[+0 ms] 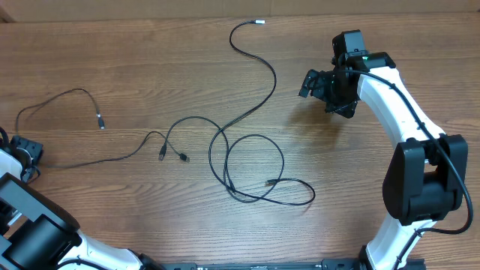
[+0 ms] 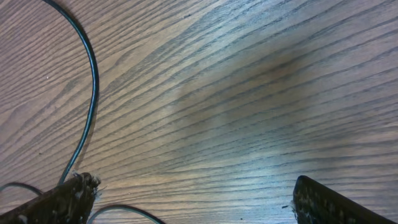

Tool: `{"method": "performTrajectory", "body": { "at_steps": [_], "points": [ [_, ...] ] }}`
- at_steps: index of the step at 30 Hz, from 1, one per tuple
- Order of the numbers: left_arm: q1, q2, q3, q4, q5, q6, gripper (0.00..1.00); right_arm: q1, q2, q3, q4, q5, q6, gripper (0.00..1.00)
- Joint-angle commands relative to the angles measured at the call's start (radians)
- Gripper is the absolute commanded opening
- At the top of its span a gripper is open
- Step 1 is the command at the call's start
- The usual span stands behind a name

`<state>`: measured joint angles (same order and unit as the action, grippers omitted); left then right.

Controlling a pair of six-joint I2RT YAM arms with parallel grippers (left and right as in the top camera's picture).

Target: Untangle cables

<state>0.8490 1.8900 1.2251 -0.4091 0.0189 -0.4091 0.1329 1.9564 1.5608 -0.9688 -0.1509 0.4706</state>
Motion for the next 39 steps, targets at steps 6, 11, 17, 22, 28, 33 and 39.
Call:
{"method": "performTrajectory", "body": {
  "at_steps": [6,11,17,22,28,33,39],
  "points": [
    [0.000,0.004,0.007,-0.053,0.024,-0.069,1.00,0.002,-0.003,-0.002,0.003,0.001,0.000,1.00],
    [-0.050,0.003,0.007,-0.167,0.010,-0.198,1.00,0.002,-0.003,-0.002,0.003,0.001,0.000,1.00],
    [-0.120,0.003,0.005,-0.326,-0.285,-0.403,1.00,0.002,-0.003,-0.002,0.003,0.001,0.000,1.00],
    [-0.211,0.002,0.008,-0.301,-0.101,-0.306,1.00,0.002,-0.003,-0.002,0.003,0.001,0.000,1.00],
    [-0.409,0.002,0.048,-0.277,-0.065,-0.214,1.00,0.002,-0.003,-0.002,0.003,0.001,0.000,1.00],
    [-0.517,0.002,0.055,-0.278,0.058,-0.188,1.00,0.002,-0.003,-0.002,0.003,0.001,0.000,1.00],
    [-0.629,0.003,0.054,-0.342,0.203,-0.188,0.96,0.002,-0.003,-0.002,0.003,0.001,0.000,1.00]
  ]
}}
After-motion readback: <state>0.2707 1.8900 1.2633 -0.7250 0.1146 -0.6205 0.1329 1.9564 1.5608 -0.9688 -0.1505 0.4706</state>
